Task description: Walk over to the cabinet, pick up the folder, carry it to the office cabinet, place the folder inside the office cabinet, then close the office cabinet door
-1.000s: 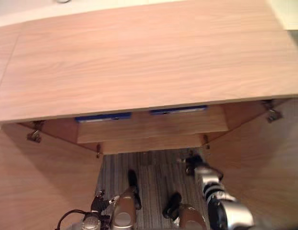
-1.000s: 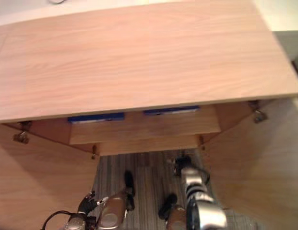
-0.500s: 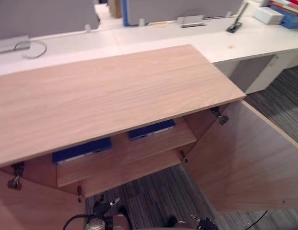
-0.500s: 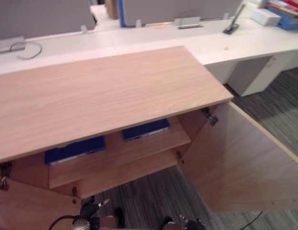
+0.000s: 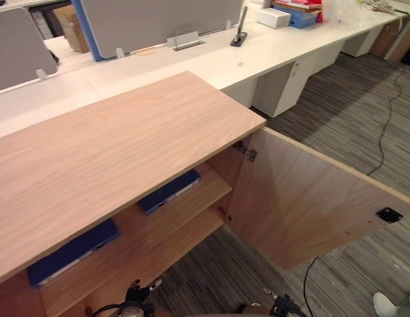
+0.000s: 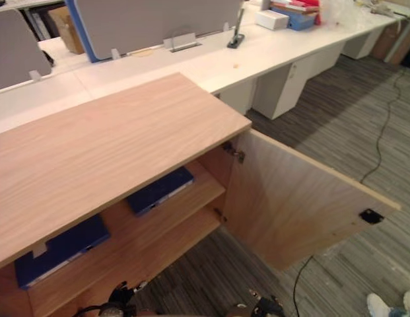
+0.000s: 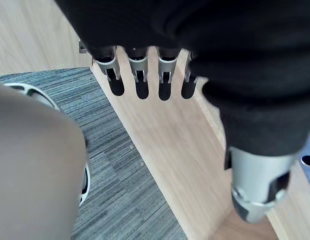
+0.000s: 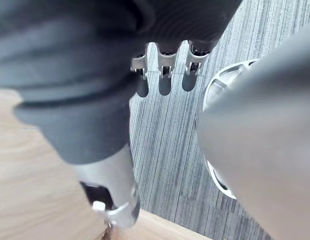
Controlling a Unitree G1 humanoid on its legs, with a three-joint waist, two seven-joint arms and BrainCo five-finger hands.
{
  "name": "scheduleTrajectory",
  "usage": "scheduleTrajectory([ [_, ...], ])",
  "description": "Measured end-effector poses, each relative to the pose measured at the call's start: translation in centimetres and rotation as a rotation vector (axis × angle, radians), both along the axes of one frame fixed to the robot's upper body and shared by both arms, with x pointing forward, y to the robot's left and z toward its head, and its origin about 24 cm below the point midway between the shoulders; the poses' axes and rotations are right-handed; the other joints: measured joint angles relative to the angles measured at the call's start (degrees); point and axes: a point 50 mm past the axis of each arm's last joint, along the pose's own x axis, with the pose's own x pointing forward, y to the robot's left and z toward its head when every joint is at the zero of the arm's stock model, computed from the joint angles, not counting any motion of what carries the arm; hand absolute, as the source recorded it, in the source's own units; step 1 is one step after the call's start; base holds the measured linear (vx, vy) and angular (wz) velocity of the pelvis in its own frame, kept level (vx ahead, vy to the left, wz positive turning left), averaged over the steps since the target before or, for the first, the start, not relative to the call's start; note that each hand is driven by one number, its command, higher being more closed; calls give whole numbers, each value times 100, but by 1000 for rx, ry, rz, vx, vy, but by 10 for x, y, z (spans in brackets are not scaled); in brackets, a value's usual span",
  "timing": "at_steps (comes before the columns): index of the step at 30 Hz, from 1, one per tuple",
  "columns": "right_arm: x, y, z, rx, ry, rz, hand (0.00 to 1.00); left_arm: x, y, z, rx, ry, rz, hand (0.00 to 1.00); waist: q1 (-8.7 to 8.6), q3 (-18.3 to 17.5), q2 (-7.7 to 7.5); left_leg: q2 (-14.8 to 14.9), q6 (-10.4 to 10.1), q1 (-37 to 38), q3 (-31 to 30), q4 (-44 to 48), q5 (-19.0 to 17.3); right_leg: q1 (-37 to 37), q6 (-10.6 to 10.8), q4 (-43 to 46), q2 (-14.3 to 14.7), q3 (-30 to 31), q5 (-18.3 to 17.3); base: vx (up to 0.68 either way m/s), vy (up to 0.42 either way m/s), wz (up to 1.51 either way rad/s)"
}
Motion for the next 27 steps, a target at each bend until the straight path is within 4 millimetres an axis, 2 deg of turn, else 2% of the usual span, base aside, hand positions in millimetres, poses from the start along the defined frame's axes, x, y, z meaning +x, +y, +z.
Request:
scheduleTrajectory([
  [1, 1, 0, -1, 7, 5, -8, 0, -1, 1, 0, 1, 2, 7, 0, 6, -27, -50, -98, -25, 104, 117, -207, 121, 4, 112, 244, -243, -426, -84, 98, -135, -54],
  [2, 5, 1, -1, 12, 7, 4, 0, 1, 1, 0, 1, 4, 9, 0, 38, -6, -68, -115, -73, 210, 221, -273, 179, -23, 366, 278, -245, -519, 45, 83, -87, -58],
  [4, 14, 0, 0, 21, 3, 20, 0, 1, 1, -2, -4, 21, 6, 0, 47, 50, 34, 4, -68, 299, -92, -286, 185, 31, 371, 113, 56, -354, 77, 87, -149, -72],
  [6, 16, 1, -1, 30, 9, 34, 0, 1, -1, -3, -4, 30, -11, 0, 10, 81, 61, 145, -75, 411, -181, -261, 181, 131, 340, -55, 286, -222, 96, 84, -184, -53],
  [7, 15, 1, -2, 32, 16, 36, 0, 1, -1, -3, -4, 32, -15, 0, 12, 100, 26, 224, -82, 454, -198, -230, 177, 215, 323, -191, 408, -200, 127, 62, -133, -29],
  [9, 14, 1, -2, 27, 27, 63, 0, 2, 0, -3, -8, 28, -2, 0, 3, 119, 56, 458, -221, 422, -292, 6, 79, 352, 303, -560, 714, -143, 244, 85, -138, -27],
  [12, 16, 0, -1, 20, 23, 72, 0, 9, 0, 0, -6, 1, 2, 0, 24, 262, 79, 692, -255, 293, -328, 657, -165, 347, 304, -666, 872, 150, 303, 61, -45, -46],
  [14, 16, 0, -1, 17, 21, 79, 0, 10, 1, 1, -1, -4, 7, 0, 42, 299, 69, 743, -207, 215, -476, 1055, -224, 362, 309, -694, 888, 336, 331, 15, 53, -47],
  [15, 19, 0, 0, 9, 19, 98, 0, 11, 0, 1, 0, -11, 5, 0, 70, 340, 55, 582, -288, 102, -1046, 1141, -620, 352, 321, -742, 855, 491, 389, -3, 124, -59],
  [16, 21, -2, 0, 1, 14, 103, 0, 12, -2, 2, -3, -15, 1, 0, 72, 355, 94, 399, -287, 63, -1428, 1019, -795, 323, 331, -747, 858, 582, 420, -37, 198, -71],
  [17, 23, -6, 2, -14, 11, 105, 0, 13, -4, 2, -9, -21, -2, 0, 61, 413, 180, 57, -267, 49, -2038, 604, -888, 276, 374, -701, 861, 723, 458, -47, 232, -69],
  [18, 27, -6, 3, -20, 1, 105, 0, 15, -3, 3, -7, -29, -3, 0, 54, 426, 164, -167, -227, 137, -2166, 435, -825, 186, 453, -646, 802, 922, 511, -37, 210, -57],
  [20, 26, -5, 3, -18, 0, 103, 0, 17, -3, 4, 3, -37, -30, 0, 23, 388, 83, -360, -198, 66, -2151, 391, -778, 54, 571, -718, 699, 1013, 598, 14, 172, -29],
  [22, 29, -8, 6, -16, -37, 60, 0, 17, -1, 6, 18, -43, -48, 0, 15, 411, 68, -551, -142, -16, -2128, 411, -778, -104, 572, -705, 534, 1168, 677, 16, 196, -23],
  [24, 39, -12, 13, -33, -103, 46, 0, 16, 4, 7, 30, -55, -41, 0, 5, 430, 67, -670, -107, 39, -2098, 400, -767, -140, 581, -688, 448, 1303, 706, 14, 183, -29],
  [27, 68, -26, 37, -100, -284, 11, 0, 6, 14, 7, 51, -49, -17, 0, 10, 446, 72, -781, -45, 318, -1897, 204, -733, -207, 580, -555, 399, 1557, 708, 18, 170, -46],
])
